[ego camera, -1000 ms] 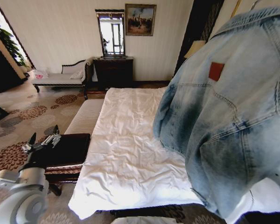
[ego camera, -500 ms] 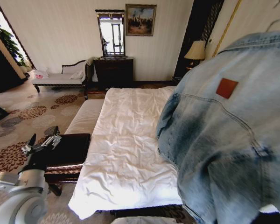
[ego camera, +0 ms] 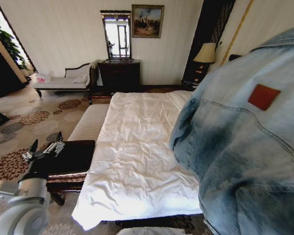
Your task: Pick up the clothes from the bed and hang them on the clothes hanger.
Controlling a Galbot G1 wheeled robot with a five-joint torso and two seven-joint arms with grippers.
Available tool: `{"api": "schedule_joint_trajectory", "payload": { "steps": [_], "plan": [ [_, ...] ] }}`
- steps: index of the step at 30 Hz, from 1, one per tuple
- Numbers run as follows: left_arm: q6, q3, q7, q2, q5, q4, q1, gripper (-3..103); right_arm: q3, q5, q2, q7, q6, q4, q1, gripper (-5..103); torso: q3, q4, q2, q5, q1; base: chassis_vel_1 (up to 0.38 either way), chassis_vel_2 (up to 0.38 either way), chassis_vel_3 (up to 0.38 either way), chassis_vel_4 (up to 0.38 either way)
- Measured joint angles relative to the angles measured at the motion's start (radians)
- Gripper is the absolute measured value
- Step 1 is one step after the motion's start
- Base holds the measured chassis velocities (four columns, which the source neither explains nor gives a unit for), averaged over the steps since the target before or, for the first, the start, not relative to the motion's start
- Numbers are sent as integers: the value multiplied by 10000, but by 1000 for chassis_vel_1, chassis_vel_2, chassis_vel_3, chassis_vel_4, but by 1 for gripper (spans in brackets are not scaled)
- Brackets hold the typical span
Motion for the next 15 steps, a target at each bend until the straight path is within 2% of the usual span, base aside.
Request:
{"api": "schedule_joint_trajectory", "payload": {
  "steps": [5, 15],
  "plan": [
    [6, 79, 0, -64, 35, 0, 52, 100, 787, -196, 404, -93, 105, 392, -806, 16, 0, 2, 0, -1, 0, 0, 0, 0, 0],
    [27, 128, 161, -72, 53, 0, 57, 100, 903, -767, 1357, -379, 200, 815, -1691, 16, 0, 2, 0, -1, 0, 0, 0, 0, 0]
  ]
}}
